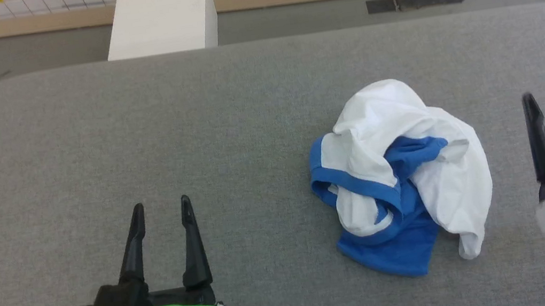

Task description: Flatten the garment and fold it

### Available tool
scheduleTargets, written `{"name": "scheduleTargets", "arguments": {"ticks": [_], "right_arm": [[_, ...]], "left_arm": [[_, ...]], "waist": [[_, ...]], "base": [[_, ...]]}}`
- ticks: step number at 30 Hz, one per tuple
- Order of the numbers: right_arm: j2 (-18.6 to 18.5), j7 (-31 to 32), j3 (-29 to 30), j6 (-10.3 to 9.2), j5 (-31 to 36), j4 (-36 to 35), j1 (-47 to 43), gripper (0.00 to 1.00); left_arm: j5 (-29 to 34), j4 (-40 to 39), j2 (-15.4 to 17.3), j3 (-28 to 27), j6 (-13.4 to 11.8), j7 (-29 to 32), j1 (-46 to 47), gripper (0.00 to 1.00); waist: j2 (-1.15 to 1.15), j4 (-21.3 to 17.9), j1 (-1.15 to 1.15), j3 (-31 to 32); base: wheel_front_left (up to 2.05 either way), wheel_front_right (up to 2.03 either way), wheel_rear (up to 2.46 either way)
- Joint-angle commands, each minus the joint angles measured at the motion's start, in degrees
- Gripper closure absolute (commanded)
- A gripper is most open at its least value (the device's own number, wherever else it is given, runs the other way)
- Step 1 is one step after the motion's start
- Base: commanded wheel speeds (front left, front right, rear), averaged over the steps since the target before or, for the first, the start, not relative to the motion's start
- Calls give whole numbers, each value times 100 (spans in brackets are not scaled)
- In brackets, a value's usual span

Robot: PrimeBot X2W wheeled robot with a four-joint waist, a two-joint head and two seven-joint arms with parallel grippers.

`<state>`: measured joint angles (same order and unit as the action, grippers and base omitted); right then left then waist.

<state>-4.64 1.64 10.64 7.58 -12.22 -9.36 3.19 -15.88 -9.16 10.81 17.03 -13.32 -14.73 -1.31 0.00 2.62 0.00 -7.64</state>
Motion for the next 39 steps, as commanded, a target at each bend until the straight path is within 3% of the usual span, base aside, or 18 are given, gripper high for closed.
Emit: {"name": "scheduleTargets", "arguments": {"ticks": [1, 10, 22, 23, 24, 25, 34, 39], "right_arm": [[-176, 267, -54, -9, -135, -6, 241, 0], [-1359, 2264, -547, -9, -810, 614, 1304, 0], [-1799, 3702, -1170, -9, -1241, 1614, 1312, 0], [-1788, 3728, -1166, -9, -1277, 1656, 1296, 9], [-1788, 3738, -1178, -9, -1288, 1684, 1285, 29], [-1800, 3725, -1211, -9, -1285, 1689, 1283, 100], [-2155, 3370, -1389, -9, -1114, 1424, 1744, 100], [-2809, 3265, -1728, -9, -772, 1195, 2704, 100]], "left_arm": [[63, 43, -82, -43, 74, -27, 101, 0], [362, 159, -494, -185, 433, -27, 463, 0], [518, 324, -745, -217, 667, -27, 755, 0], [522, 337, -753, -224, 677, -27, 753, 0], [524, 352, -759, -231, 685, -27, 747, 0], [528, 363, -764, -242, 687, -27, 736, 0], [533, 431, -785, -396, 754, -27, 520, 0], [539, 369, -789, -461, 799, -27, 408, 0]], "waist": [[0, 14, 0, -202], [0, 178, 0, -936], [0, 566, 0, -1358], [0, 583, 0, -1347], [0, 596, 0, -1318], [0, 602, 0, -1289], [0, 560, 0, -709], [0, 582, 0, -709]], "base": [[0, 0, 0], [0, 0, 0], [0, 0, 0], [0, 0, 0], [0, 0, 0], [0, 0, 0], [0, 0, 0], [0, 0, 0]]}}
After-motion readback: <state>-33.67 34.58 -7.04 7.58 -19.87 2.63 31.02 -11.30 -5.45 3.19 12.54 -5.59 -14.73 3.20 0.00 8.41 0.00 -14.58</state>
